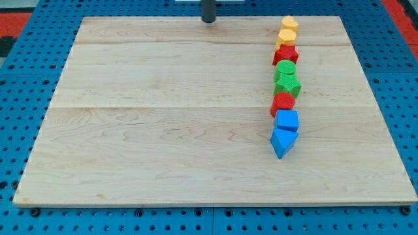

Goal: Slide yellow heart along with yellow hexagon towards center right

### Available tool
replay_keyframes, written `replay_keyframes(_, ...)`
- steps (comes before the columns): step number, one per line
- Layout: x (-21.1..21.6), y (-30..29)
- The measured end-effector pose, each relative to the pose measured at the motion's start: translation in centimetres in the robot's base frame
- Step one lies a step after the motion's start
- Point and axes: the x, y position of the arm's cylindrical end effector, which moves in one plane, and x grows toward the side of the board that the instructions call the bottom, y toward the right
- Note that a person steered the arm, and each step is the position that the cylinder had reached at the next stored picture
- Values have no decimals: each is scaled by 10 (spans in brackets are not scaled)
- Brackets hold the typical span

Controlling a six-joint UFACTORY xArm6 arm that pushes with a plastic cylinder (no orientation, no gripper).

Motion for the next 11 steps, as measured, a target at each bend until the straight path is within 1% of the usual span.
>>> replay_keyframes(1,1,51)
replay_keyframes(3,-1,114)
replay_keyframes(5,-1,147)
replay_keyframes(6,-1,173)
replay_keyframes(7,10,167)
replay_keyframes(8,37,149)
replay_keyframes(11,118,145)
